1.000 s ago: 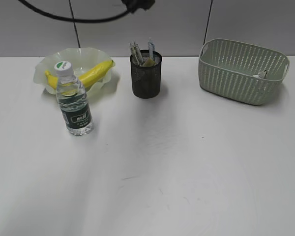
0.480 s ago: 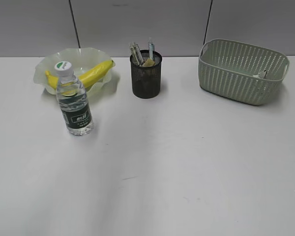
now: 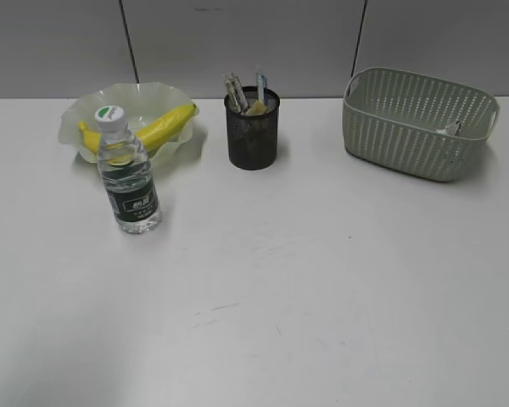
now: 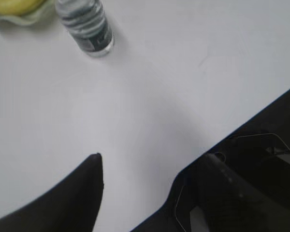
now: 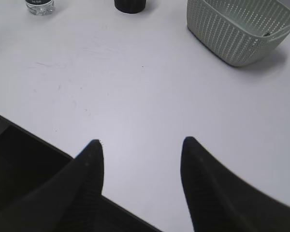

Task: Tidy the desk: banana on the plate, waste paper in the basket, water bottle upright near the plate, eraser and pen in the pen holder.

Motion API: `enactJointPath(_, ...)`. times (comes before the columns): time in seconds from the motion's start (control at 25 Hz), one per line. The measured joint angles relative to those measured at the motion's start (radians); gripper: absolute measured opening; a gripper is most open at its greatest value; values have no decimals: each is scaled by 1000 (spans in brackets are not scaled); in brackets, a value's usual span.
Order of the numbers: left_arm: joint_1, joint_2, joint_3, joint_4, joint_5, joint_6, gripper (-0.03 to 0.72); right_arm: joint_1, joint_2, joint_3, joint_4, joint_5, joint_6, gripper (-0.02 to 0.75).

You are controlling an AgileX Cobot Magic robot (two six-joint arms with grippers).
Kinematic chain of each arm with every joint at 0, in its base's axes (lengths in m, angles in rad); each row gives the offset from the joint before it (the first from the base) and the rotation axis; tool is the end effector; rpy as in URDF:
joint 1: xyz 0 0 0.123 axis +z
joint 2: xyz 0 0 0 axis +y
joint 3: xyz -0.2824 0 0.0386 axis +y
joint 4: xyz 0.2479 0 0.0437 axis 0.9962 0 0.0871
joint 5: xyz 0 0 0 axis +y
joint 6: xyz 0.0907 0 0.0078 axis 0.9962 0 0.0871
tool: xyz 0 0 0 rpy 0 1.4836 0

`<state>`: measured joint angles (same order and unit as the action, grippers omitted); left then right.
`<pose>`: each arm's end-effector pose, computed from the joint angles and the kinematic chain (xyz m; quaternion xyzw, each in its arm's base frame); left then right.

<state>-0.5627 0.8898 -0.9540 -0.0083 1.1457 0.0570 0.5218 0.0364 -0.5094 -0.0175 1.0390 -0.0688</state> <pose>0.1234 -0.0786 0.3498 0.2918 0.9133 -0.0751 0.2742 0.0013 -0.0008 0.2816 -0.2486 0.8176 0.1081 0.5080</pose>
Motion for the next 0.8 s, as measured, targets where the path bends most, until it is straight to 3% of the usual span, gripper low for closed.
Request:
enactJointPath(0.16, -1, -294, 220, -2, -49, -6, 472, 0, 0, 0, 0, 0, 0, 416)
enactJointPath(0.32, -1, -562, 353, -11, -38, -6, 471, 0, 0, 0, 0, 0, 0, 416)
enactJointPath(0.56, -1, -874, 414, 8, -79, -51, 469, 0, 0, 0, 0, 0, 0, 416)
enactJointPath(0.8, -1, -882, 415, 34, -84, -80, 468, 0, 0, 0, -1, -2, 0, 416)
